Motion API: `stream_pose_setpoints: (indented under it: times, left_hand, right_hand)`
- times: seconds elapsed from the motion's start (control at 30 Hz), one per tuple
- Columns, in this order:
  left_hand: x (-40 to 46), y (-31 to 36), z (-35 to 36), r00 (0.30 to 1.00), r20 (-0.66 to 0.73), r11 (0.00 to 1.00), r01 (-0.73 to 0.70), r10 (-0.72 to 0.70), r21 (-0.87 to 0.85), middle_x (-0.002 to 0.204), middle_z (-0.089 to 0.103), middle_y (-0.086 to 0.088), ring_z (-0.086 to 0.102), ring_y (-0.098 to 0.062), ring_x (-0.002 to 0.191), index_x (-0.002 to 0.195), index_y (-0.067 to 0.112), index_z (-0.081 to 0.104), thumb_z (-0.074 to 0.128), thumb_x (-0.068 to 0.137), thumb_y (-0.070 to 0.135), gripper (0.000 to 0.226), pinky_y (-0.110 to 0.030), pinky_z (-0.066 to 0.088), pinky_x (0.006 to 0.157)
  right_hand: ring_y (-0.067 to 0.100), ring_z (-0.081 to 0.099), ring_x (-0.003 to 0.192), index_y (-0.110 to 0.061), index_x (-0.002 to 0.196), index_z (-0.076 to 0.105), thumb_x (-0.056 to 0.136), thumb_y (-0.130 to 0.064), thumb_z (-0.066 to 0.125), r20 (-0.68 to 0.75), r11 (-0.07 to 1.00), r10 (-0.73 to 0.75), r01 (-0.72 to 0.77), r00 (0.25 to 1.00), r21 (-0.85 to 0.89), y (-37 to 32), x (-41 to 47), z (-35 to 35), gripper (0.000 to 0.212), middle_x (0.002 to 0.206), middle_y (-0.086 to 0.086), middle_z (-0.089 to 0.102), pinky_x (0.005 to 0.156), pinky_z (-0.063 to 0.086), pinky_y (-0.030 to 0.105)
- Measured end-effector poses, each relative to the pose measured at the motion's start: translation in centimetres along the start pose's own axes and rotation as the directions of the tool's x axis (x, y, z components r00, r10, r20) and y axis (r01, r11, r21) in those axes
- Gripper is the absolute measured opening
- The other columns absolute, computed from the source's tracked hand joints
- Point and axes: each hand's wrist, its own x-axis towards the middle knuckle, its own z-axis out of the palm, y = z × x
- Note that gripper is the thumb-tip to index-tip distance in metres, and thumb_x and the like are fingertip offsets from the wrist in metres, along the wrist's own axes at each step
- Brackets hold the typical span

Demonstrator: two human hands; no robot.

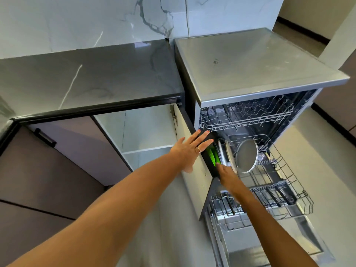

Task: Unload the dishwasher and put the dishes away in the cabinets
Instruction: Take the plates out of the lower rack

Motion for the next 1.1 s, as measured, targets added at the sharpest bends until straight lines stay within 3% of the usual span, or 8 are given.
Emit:
stream_pose_setpoints:
  times: [0.07, 0.17, 0.27, 0.37, 0.6, 0.77, 0.87, 1.1]
  left_hand:
    - [-0.1, -0.2, 0.0, 1.000, 0.023, 1.000, -0.002, 0.002, 0.001, 0.155, -0.029, -0.001, -0.020, -0.027, 0.144, 0.147, 0.029, -0.021, 0.076, 0.074, 0.031, 0.121, -0.051, 0.019, 0.116]
    - [0.1, -0.1, -0.4, 0.999, 0.052, 1.000, 0.003, -0.003, -0.001, 0.155, -0.028, -0.001, -0.021, -0.028, 0.144, 0.147, 0.028, -0.022, 0.078, 0.071, 0.036, 0.126, -0.052, 0.018, 0.116]
    - [0.3, 0.2, -0.5, 0.997, 0.073, 1.000, 0.009, -0.011, 0.029, 0.155, -0.029, -0.002, -0.023, -0.028, 0.143, 0.146, 0.025, -0.025, 0.078, 0.072, 0.038, 0.128, -0.052, 0.015, 0.115]
    - [0.2, 0.4, -0.5, 0.997, 0.074, 0.999, 0.028, -0.030, 0.023, 0.154, -0.031, -0.002, -0.025, -0.028, 0.142, 0.145, 0.024, -0.027, 0.076, 0.075, 0.036, 0.125, -0.053, 0.012, 0.116]
    - [0.1, 0.4, -0.7, 0.994, 0.100, 0.998, 0.036, -0.040, 0.047, 0.153, -0.033, -0.003, -0.024, -0.027, 0.142, 0.145, 0.024, -0.028, 0.074, 0.076, 0.031, 0.123, -0.052, 0.009, 0.116]
    - [0.1, 0.8, -1.9, 0.983, 0.178, 0.995, 0.023, -0.041, 0.100, 0.154, -0.029, -0.009, -0.019, -0.030, 0.144, 0.146, 0.022, -0.024, 0.072, 0.078, 0.024, 0.118, -0.051, 0.003, 0.118]
    - [0.5, 0.9, -4.1, 0.962, 0.274, 0.999, 0.005, -0.018, 0.047, 0.157, -0.020, -0.012, -0.014, -0.029, 0.145, 0.150, 0.019, -0.013, 0.058, 0.088, 0.022, 0.094, -0.052, 0.001, 0.117]
    - [2.4, 2.7, -7.0, 0.931, 0.312, 0.938, 0.264, -0.187, -0.224, 0.153, 0.028, -0.016, 0.011, -0.029, 0.146, 0.143, 0.008, 0.035, 0.034, 0.095, 0.020, 0.050, -0.053, 0.003, 0.117]
  right_hand:
    - [0.020, 0.043, 0.073, -0.008, 0.074, 0.050, 0.104, -0.020, 0.026, 0.015, 0.998, -0.049, 0.049, 0.999, -0.031, 0.0, -0.2, 0.2, 0.040, 0.068, 0.003, 0.046, 0.051, 0.031, 0.014]
    - [0.019, 0.043, 0.065, -0.012, 0.071, 0.043, 0.104, -0.017, 0.026, -0.003, 0.998, -0.062, 0.062, 0.998, -0.009, 0.3, -0.1, 0.5, 0.038, 0.063, -0.002, 0.039, 0.049, 0.029, 0.018]
    - [0.021, 0.042, 0.080, -0.001, 0.094, 0.052, 0.104, -0.016, 0.026, 0.016, 0.999, -0.051, 0.051, 0.999, -0.015, 0.6, 0.2, 0.5, 0.031, 0.069, 0.002, 0.042, 0.060, 0.026, 0.025]
    - [0.022, 0.046, 0.078, 0.009, 0.095, 0.051, 0.103, -0.011, 0.027, 0.033, 0.998, -0.065, 0.066, 0.997, -0.025, 0.9, 0.6, 0.7, 0.033, 0.068, 0.007, 0.044, 0.060, 0.032, 0.027]
    - [0.019, 0.045, 0.082, 0.004, 0.113, 0.053, 0.102, -0.007, 0.027, 0.038, 0.996, -0.077, 0.079, 0.996, -0.037, 0.8, 0.6, 1.0, 0.030, 0.067, -0.006, 0.039, 0.062, 0.031, 0.025]
    - [0.024, 0.050, 0.078, 0.001, 0.084, 0.054, 0.104, -0.025, 0.025, 0.025, 0.998, -0.033, 0.034, 0.999, -0.059, 0.4, 0.4, 0.8, 0.044, 0.068, 0.007, 0.049, 0.070, 0.036, 0.030]
    - [0.022, 0.044, 0.069, -0.007, 0.066, 0.042, 0.104, -0.028, 0.025, 0.041, 0.980, -0.033, 0.041, 0.999, -0.196, 0.1, 0.5, 0.1, 0.046, 0.063, 0.007, 0.042, 0.065, 0.031, 0.030]
    - [0.030, 0.056, 0.095, -0.006, 0.089, 0.057, 0.103, -0.035, 0.029, 0.129, 0.902, 0.039, 0.021, 0.991, -0.431, 1.5, 3.1, -1.8, 0.042, 0.090, 0.016, 0.060, 0.073, 0.036, 0.030]
